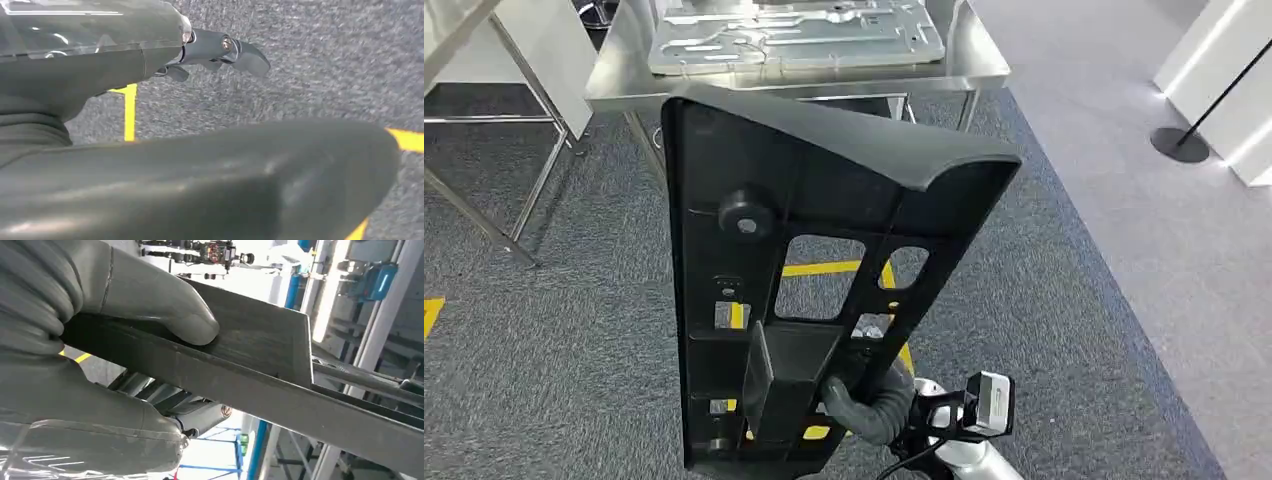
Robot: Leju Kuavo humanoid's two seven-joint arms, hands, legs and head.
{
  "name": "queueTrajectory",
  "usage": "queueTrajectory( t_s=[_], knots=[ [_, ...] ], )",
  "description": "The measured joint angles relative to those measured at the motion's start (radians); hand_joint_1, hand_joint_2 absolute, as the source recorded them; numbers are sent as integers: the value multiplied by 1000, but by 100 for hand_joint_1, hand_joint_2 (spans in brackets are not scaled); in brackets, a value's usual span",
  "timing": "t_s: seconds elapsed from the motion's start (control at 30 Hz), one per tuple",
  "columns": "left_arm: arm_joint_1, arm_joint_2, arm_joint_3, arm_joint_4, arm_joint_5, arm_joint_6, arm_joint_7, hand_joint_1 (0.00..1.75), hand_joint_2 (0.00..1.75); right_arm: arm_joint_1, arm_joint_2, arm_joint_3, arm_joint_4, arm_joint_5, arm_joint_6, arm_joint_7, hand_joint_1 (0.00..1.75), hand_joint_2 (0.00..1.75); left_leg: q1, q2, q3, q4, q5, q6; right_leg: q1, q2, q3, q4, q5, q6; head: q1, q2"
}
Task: Take the parts from the cabinet and place them on the table.
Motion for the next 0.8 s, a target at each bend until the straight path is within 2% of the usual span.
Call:
queueTrajectory(
  t_s=[0.07,0.1,0.13,0.17,0.2,0.23,0.27,0.3,0.33,0.4,0.43,0.47,0.5,0.57,0.6,0.63,0.67,0.7,0.77,0.8],
  knots=[
    [-1,0,2,0,0,0,0,0,0,0,0,-3,0,-3,8,0,175,175,-4,-1,0,0,-2,7,-1,2,-88,174,-80,4,0,0],
    [1,0,2,0,-1,0,0,0,0,2,0,-4,0,-5,10,0,175,175,-6,-2,0,1,-3,9,-1,2,-132,253,-103,4,0,0],
    [2,0,3,0,-2,0,-1,0,0,2,0,-5,0,-6,13,0,175,175,-8,-3,2,1,-4,10,-1,2,-155,285,-99,4,0,0],
    [1,0,3,0,-2,-1,-1,0,0,2,0,-6,0,-6,14,0,175,175,-10,-5,5,1,-6,10,0,2,-153,266,-72,1,0,0],
    [1,0,3,0,-2,-1,-2,0,0,2,0,-8,0,-7,14,0,175,175,-11,-8,10,1,-9,10,0,2,-124,201,-26,-4,0,0],
    [0,0,3,0,-3,-2,-3,0,0,1,0,-10,0,-8,14,0,175,175,-14,-12,17,1,-12,9,3,4,-79,102,27,-13,0,0],
    [0,0,3,0,-3,-2,-3,0,0,1,0,-11,0,-9,14,0,175,175,-16,-14,24,1,-16,7,8,8,-30,-1,75,-28,0,0],
    [0,-6,3,0,-6,-6,-3,0,0,-1,0,-13,0,-10,14,0,175,175,-18,-15,24,2,-20,3,14,11,-11,-38,61,-38,0,0],
    [-1,-5,3,0,-6,-8,-4,0,0,-2,0,-13,0,-11,14,0,175,175,-17,-16,22,3,-23,-3,15,8,-13,-49,62,-35,0,0],
    [1,-3,3,0,-11,-9,-6,0,0,-2,0,-15,0,-12,15,0,175,175,-11,-15,24,-3,-26,-16,21,8,-13,-49,57,-41,0,0],
    [-1,-3,3,0,-13,-10,-6,0,0,-2,0,-16,-1,-12,15,0,175,175,-15,-15,31,-6,-29,-22,16,9,-6,-60,59,-45,0,0],
    [-1,-2,3,0,-14,-10,-6,0,0,-1,3,-17,-5,-12,15,0,175,175,-14,-11,35,-2,-32,-24,6,6,10,-75,64,-45,0,0],
    [-1,-2,3,0,-16,-11,-8,0,0,-4,4,-18,-5,-13,15,0,175,175,-13,-6,25,27,-45,-31,7,6,21,-81,62,-50,0,0],
    [-1,0,4,0,-16,-11,-8,0,0,-6,8,-18,-5,-13,15,0,175,175,-9,-4,-54,174,-110,-44,7,3,30,-80,53,-56,0,0],
    [-1,2,4,0,-16,-11,-8,0,0,-5,8,-18,-5,-13,16,0,175,175,-7,-4,-109,267,-142,-51,8,2,35,-80,46,-57,0,0],
    [3,2,4,0,-16,-11,-8,0,0,-3,8,-18,-5,-12,16,0,175,175,-5,-4,-144,316,-144,-55,8,2,40,-79,41,-57,0,0],
    [5,2,4,0,-16,-11,-8,0,0,-2,8,-18,-5,-12,16,0,175,175,-1,-4,-152,309,-120,-57,7,3,48,-78,35,-56,0,0],
    [5,2,4,0,-16,-11,-8,0,0,-2,8,-18,-5,-12,16,0,175,175,2,-3,-137,260,-75,-60,6,3,57,-77,27,-54,0,0],
    [3,5,5,0,-16,-11,-9,0,0,-3,9,-18,-5,-12,17,0,175,175,6,2,-57,71,41,-61,3,3,83,-73,6,-44,0,0],
    [4,5,5,0,-16,-11,-8,0,0,-2,10,-18,-5,-12,19,0,175,175,3,8,-35,34,29,-57,4,2,88,-74,-4,-37,0,0]
  ],
)
